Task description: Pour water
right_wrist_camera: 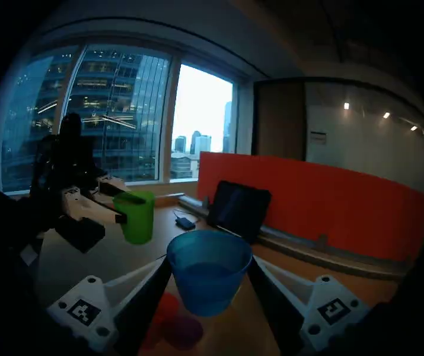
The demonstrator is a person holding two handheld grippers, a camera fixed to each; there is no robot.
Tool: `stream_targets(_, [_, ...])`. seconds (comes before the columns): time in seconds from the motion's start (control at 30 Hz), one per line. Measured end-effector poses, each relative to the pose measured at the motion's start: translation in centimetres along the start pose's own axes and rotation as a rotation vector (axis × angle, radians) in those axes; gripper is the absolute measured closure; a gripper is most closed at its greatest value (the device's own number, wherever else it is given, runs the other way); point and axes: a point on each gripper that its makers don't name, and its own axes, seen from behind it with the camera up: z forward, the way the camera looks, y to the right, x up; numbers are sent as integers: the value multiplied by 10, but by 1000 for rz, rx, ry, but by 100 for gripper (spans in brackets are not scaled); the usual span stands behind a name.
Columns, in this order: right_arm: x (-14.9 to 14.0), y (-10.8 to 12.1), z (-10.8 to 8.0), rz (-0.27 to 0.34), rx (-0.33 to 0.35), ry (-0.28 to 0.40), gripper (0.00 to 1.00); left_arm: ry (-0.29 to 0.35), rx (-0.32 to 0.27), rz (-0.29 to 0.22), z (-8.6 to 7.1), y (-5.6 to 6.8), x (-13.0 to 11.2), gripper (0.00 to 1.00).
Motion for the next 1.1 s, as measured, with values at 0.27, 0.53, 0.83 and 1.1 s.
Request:
stream_targets(0.27, [13, -6, -5, 10, 1, 42, 9, 45, 9, 17, -8, 6, 16, 14])
stream_targets(0.53, [20, -10, -6, 14, 7, 58, 9, 94, -1, 13, -13, 15, 29, 14])
stream_targets(0.83, [26, -14, -8, -13, 18, 57, 9, 100, -11, 13, -14, 21, 26, 14])
stream_targets(1.1, [34, -20, -10, -82, 35, 57, 9, 100, -23, 13, -14, 28, 15, 14])
